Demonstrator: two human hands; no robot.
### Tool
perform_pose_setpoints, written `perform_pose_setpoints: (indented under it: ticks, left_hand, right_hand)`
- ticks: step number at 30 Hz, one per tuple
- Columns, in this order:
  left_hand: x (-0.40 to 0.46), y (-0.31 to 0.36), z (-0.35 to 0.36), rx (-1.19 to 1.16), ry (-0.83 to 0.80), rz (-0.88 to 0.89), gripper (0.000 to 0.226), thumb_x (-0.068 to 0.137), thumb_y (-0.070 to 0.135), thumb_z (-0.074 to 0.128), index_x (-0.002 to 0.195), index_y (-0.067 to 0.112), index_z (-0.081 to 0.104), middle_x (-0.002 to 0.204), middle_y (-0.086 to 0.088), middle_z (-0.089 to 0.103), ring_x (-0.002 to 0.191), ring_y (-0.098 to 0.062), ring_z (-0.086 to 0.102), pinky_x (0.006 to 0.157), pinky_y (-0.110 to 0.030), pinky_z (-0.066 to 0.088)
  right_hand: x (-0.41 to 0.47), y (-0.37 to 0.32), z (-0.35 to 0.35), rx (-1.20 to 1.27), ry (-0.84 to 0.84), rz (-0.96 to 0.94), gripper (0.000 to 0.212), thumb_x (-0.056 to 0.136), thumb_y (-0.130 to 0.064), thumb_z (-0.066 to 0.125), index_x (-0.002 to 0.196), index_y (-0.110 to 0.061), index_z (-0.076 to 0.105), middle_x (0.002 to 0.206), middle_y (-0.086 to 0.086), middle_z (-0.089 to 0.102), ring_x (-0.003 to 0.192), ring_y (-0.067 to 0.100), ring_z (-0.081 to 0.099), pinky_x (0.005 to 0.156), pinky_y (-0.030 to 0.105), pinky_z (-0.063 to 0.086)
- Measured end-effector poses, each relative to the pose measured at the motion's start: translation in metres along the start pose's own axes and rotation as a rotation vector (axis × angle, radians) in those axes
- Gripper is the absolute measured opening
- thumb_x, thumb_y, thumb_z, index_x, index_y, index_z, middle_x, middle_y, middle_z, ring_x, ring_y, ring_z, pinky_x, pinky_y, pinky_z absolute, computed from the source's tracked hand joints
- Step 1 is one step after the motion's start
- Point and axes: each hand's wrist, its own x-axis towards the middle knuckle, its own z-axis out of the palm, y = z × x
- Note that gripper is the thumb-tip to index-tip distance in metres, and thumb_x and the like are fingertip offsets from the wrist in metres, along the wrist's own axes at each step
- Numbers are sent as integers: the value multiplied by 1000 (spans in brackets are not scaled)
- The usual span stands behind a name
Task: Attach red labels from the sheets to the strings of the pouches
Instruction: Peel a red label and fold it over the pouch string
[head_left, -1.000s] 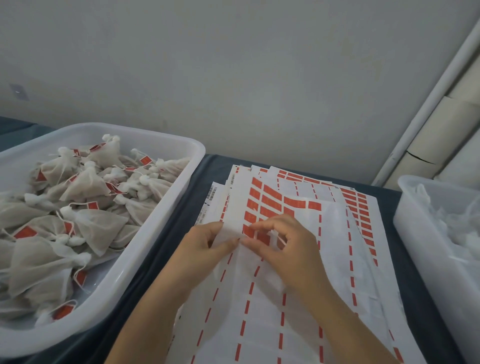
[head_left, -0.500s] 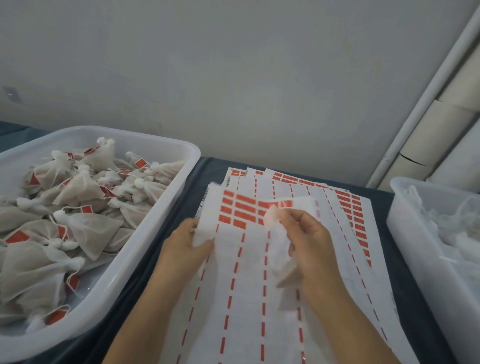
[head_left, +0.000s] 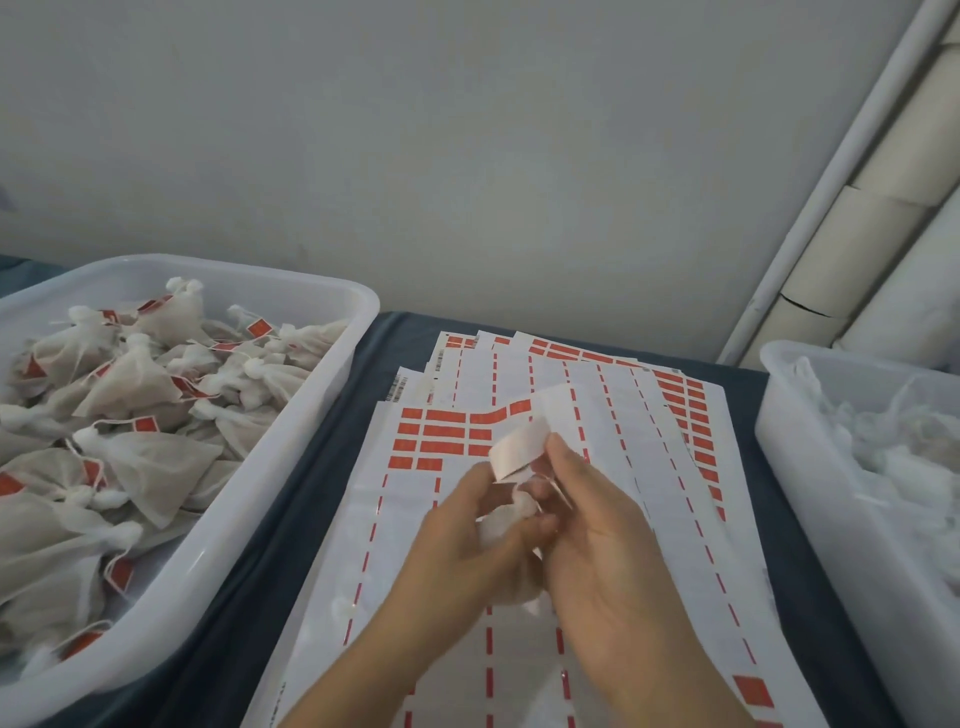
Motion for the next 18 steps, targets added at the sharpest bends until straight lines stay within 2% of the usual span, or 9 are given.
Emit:
perform_pose_setpoints:
  ticks: [2,4,7,10,12,14,16,18]
  left_hand:
    - [1,4,-2,-22,17,-22,9,79,32,65,86,34,61,75,22,67,65,-2,66,57,-10,51]
    - [0,9,-5,-80,-37,-33,15,71,41,62,80,30,66,70,18,68,55,-5,65,52,-11,49]
    - [-2,13,-8,-193,-126,-115,24,64,48,58,78,32,70,59,4,59,49,-9,59,52,-14,48]
    - [-2,14,-9,-248,-168,-192,22,74,46,54,74,29,68,55,-3,48,47,-12,55,54,-21,49]
    - [-1,15,-7,-255,-178,-225,27,87,37,49,72,28,68,54,-5,47,46,-14,55,54,-22,50]
    - [0,15,-6,-252,-177,-254,30,90,34,46,73,24,68,52,-5,46,46,-14,53,54,-21,50]
    - [-1,15,-5,-241,-186,-246,31,85,41,45,74,22,68,52,-3,49,48,-15,54,59,-23,50]
    - [-2,12,-5,-209,-206,-193,33,80,48,43,72,27,67,60,-2,59,58,-16,63,71,-31,53]
  right_hand:
    - [2,-3,-5,-68,94,-80,23,69,-39,65,82,-22,73,87,1,72,91,23,67,82,35,53]
    - [1,-7,-11,-61,159,-122,24,65,-40,66,83,-25,70,85,-1,71,90,21,63,80,30,48]
    - [-3,-11,-23,-12,171,-143,13,66,-37,67,77,-35,73,81,-4,72,84,19,64,76,31,49]
    - [-5,-13,-36,-50,166,-144,10,70,-42,66,80,-41,70,86,-6,72,86,19,66,82,37,51]
    - [-9,-14,-42,-143,162,-182,13,68,-46,63,77,-39,70,76,-6,69,70,14,63,68,26,50]
    - [-14,-15,-47,-227,154,-249,19,68,-44,60,77,-32,72,66,-2,66,50,12,53,50,18,45]
    - [-20,-15,-52,-315,136,-315,20,71,-38,59,81,-29,73,72,-4,71,51,13,59,47,16,48]
    - [-24,-12,-57,-411,115,-355,18,72,-33,60,83,-39,72,79,-11,73,68,8,67,53,10,49]
